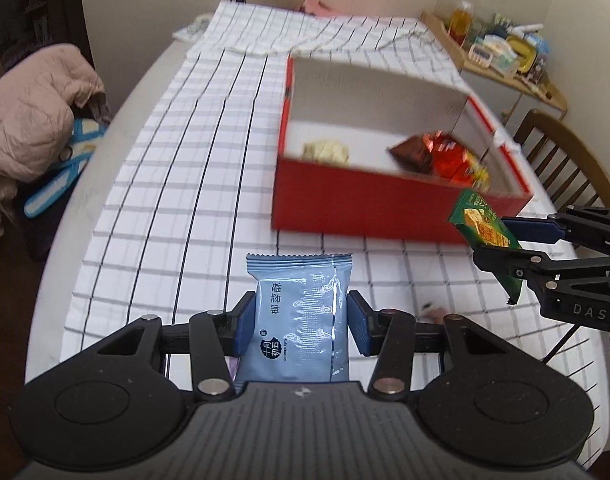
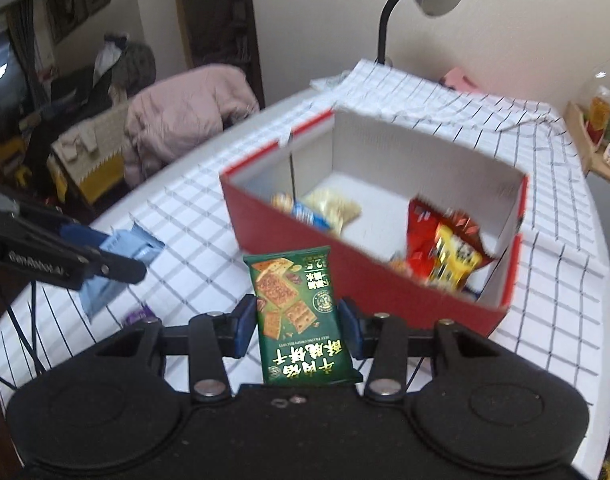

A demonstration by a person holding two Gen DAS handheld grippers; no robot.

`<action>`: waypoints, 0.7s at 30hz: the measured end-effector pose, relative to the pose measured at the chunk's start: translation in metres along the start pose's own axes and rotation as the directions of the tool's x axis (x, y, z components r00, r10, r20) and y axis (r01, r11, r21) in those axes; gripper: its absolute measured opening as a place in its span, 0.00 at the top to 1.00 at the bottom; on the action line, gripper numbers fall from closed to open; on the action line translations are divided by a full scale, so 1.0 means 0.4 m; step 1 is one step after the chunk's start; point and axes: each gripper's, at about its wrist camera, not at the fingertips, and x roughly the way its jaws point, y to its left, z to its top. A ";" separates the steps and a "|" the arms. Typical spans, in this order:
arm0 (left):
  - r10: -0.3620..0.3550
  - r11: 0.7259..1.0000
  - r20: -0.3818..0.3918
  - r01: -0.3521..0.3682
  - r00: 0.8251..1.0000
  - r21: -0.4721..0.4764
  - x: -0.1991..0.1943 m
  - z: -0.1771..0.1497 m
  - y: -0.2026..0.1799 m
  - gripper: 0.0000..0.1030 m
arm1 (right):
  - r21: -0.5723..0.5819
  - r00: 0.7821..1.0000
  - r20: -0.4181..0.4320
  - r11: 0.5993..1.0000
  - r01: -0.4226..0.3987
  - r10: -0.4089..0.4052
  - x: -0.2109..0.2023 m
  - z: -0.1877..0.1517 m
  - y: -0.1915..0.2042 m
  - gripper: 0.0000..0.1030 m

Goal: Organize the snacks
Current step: 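Lift both packets and carry them toward the red box, then lower the pale blue packet into the box with the left gripper while the right drops the green packet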

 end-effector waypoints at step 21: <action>0.023 0.999 0.067 -0.021 0.997 -0.036 0.063 0.301 -0.076 0.54 | 0.173 0.985 0.067 0.974 0.144 -0.157 0.046 0.191 -0.149 0.57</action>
